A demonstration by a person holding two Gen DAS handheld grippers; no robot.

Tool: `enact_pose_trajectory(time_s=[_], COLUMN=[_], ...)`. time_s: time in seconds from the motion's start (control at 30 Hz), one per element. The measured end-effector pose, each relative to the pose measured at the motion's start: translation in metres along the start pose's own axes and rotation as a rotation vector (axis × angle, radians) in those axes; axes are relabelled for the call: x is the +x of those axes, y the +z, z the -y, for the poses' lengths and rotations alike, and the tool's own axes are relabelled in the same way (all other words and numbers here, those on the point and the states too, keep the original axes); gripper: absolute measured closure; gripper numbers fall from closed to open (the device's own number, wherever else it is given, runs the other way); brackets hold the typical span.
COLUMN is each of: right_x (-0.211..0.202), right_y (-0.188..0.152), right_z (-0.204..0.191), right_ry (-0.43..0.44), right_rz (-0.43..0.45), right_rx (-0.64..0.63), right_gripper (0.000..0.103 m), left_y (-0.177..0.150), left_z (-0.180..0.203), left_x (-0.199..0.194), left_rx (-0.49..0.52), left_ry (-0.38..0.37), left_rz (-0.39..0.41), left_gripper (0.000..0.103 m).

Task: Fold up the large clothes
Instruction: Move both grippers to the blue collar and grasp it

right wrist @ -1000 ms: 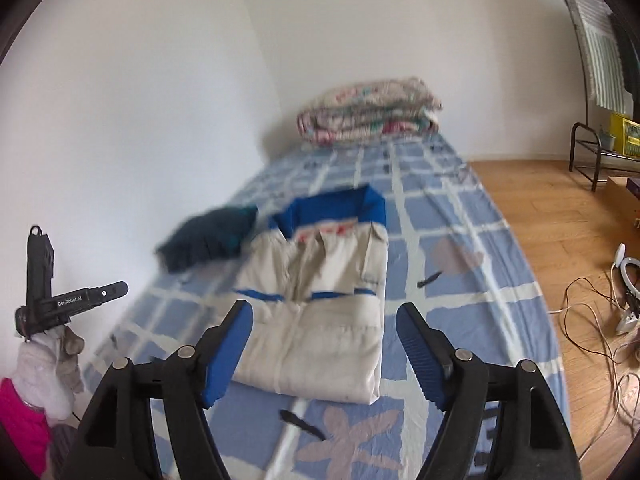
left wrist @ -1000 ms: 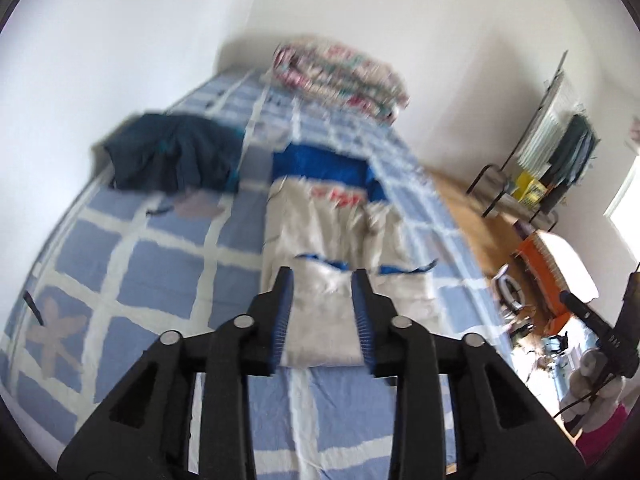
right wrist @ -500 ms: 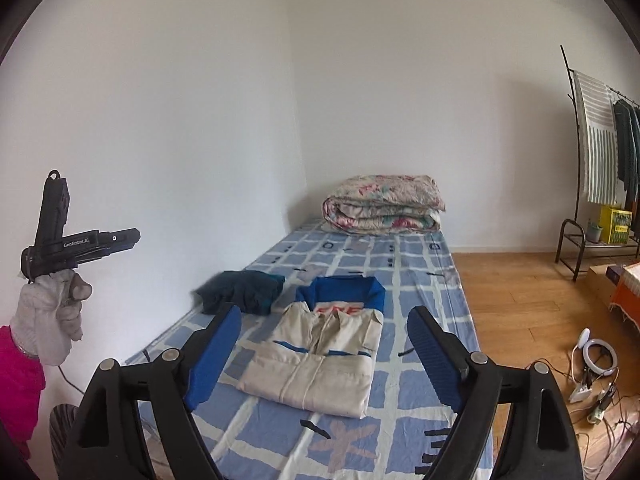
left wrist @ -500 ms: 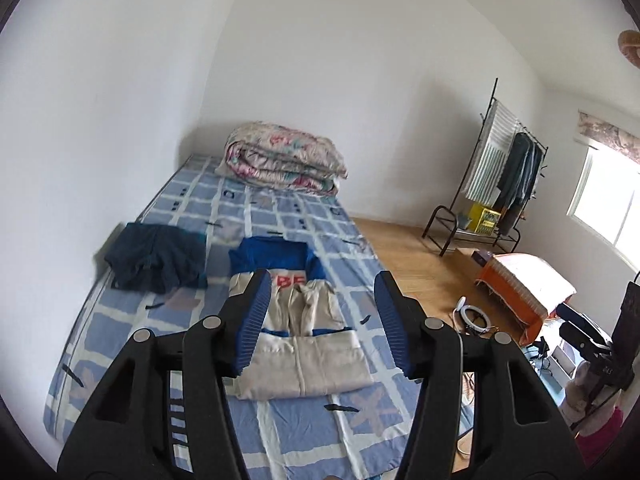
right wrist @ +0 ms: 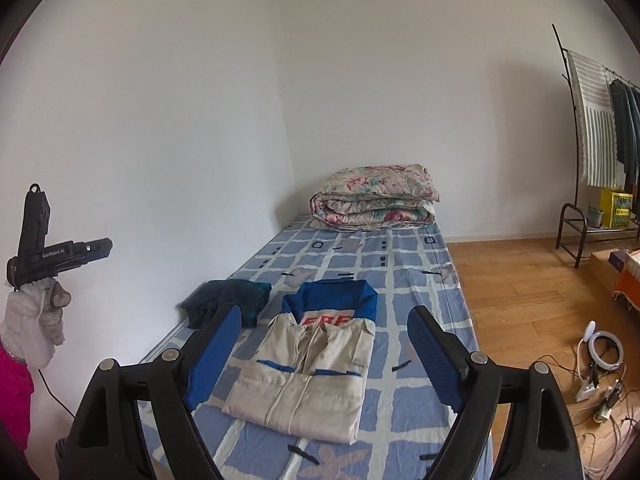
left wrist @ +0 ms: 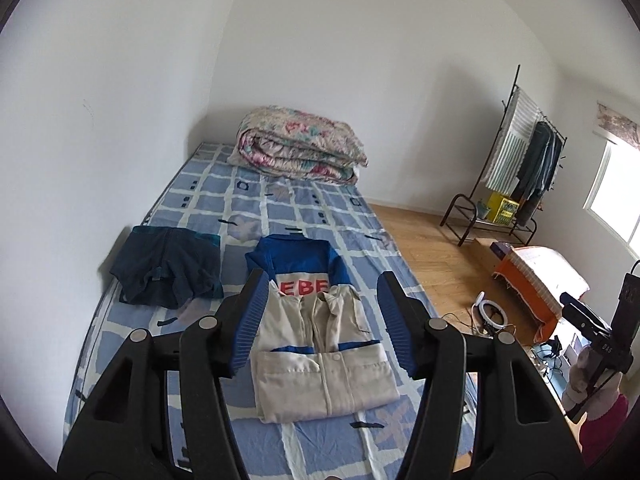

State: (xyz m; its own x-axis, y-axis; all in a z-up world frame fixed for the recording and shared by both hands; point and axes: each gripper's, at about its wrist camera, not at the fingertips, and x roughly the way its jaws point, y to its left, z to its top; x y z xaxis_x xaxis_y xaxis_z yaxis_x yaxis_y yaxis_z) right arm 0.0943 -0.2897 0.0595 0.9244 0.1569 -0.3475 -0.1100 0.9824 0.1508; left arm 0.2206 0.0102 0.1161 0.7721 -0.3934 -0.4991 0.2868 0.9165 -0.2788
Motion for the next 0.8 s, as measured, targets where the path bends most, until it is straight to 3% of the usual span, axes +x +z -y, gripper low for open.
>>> enact_pose_trajectory(time_s=[0.27,0.47,0.7,0.8], right_x=[0.139,0.27,0.428,0.49], right_y=[0.03,0.037,0.007,-0.011], right_z=[0.036,0.075,0.119,0.131], right_ry=[0.005,-0.003,0.0,-0.002], right_rz=[-0.128,-0.239,-0.372,-0.436], right_rx=[0.007,0.03,0.118,0.127], right_gripper=[0.014,0.015,0.025,0.027], left_y=[0.027,0.035,0.028,0.019], left_z=[-0.044,-0.082,-0.121,-0.145], left_x=[0.162,0.296,0.445,0.508], left_rx=[-0.001,-0.053,-0.024,-0.079], left_ry=[0.007,-0.005,0.035,0.008], left_rz=[-0.151,-0.259,-0.367,-0.435], left_gripper=[0.045,0.045,0.045,0.045])
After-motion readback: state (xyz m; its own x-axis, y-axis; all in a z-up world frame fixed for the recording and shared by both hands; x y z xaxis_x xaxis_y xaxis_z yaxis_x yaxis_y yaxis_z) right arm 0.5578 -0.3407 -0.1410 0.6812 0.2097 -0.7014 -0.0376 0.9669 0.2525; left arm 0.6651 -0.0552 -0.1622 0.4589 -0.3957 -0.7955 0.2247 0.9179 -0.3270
